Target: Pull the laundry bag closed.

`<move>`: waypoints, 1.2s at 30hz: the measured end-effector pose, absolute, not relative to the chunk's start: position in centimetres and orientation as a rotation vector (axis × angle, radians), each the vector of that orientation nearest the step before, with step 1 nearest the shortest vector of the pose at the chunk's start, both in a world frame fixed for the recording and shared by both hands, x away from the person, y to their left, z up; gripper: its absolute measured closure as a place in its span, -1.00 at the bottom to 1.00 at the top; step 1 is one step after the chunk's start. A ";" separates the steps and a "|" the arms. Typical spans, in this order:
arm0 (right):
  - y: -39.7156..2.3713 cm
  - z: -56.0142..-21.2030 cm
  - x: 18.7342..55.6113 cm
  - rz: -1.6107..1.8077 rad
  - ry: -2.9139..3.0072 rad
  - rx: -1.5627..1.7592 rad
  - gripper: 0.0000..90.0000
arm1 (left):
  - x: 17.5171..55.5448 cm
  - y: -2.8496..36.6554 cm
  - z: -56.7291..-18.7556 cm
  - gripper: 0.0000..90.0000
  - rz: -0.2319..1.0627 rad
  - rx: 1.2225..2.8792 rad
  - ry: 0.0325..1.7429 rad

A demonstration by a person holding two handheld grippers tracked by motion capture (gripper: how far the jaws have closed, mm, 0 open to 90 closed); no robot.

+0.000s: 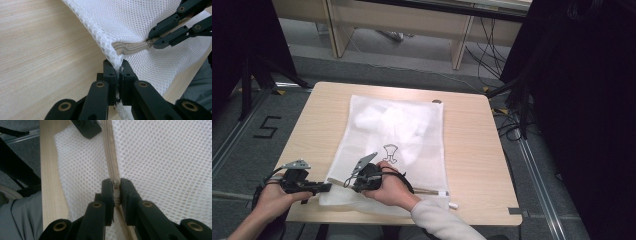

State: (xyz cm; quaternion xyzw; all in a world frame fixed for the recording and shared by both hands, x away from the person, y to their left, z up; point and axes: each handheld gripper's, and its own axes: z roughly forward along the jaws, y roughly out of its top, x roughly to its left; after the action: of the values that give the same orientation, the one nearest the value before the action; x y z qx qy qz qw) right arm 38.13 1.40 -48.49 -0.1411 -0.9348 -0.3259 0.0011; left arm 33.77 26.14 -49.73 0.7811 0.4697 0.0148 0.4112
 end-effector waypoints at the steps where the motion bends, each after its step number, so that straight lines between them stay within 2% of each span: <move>1: 1.4 -48.5 38.1 -1.022 -2.939 -0.438 0.83 | 33.8 26.1 -49.7 0.90 0.041 1.967 1.183; 36: -0.6 -48.2 38.3 -1.006 -2.940 -0.507 0.84 | 33.8 26.3 -49.7 0.90 0.027 1.974 1.198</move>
State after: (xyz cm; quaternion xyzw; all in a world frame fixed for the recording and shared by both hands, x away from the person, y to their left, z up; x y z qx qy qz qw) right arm 38.31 -0.65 -48.23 -0.1612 -0.9337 -0.3196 -0.0034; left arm 33.79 26.26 -49.66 0.7819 0.4745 0.0106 0.4041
